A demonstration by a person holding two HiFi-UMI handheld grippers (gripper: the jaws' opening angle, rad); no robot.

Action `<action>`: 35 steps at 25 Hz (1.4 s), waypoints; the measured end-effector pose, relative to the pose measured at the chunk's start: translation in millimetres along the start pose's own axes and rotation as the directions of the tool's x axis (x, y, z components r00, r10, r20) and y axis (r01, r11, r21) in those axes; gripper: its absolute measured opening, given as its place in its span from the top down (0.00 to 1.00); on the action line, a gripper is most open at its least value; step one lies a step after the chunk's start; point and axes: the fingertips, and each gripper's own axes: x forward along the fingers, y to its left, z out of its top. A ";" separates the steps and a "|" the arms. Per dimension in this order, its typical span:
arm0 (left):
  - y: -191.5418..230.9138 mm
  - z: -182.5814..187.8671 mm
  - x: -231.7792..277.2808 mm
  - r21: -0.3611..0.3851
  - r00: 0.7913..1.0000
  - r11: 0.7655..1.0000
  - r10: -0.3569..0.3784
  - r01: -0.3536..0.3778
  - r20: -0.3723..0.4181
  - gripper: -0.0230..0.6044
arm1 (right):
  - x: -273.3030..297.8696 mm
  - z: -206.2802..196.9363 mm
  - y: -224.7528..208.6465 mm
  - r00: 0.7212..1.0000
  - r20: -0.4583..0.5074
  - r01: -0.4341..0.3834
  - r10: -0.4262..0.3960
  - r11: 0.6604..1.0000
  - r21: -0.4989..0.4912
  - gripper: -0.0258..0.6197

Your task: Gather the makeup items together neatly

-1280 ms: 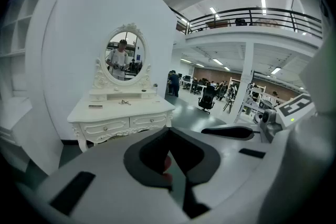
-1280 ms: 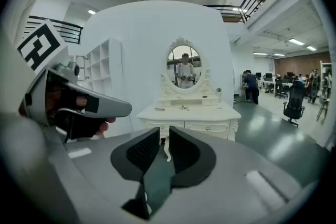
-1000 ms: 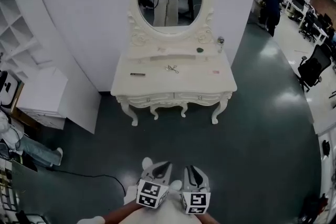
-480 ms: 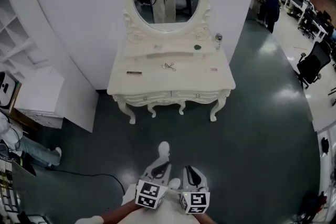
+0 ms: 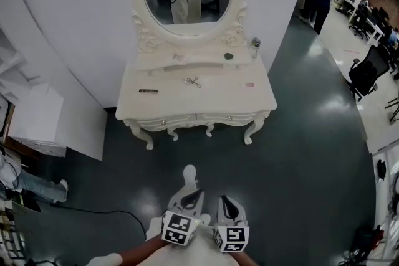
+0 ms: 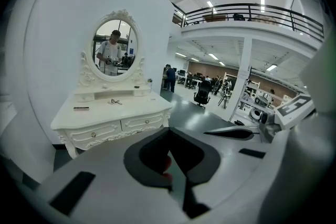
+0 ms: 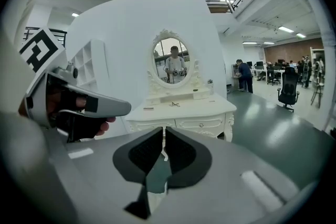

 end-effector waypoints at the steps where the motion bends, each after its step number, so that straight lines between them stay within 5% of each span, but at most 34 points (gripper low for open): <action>1: 5.6 5.4 6.0 -0.003 1.000 1.000 -0.002 0.002 -0.002 0.96 | 8.4 4.5 -2.0 1.000 -0.004 0.000 0.000 1.000 -0.003 0.93; 20: 165.6 139.6 113.8 0.043 0.997 0.996 -0.083 0.083 0.002 0.96 | 206.5 121.6 -17.0 0.996 -0.023 0.092 -0.092 0.995 0.030 0.94; 35: 218.2 159.2 161.9 -0.012 0.988 0.989 -0.147 0.147 -0.035 0.96 | 276.1 150.2 -16.6 0.989 -0.045 0.142 -0.140 0.989 0.042 0.94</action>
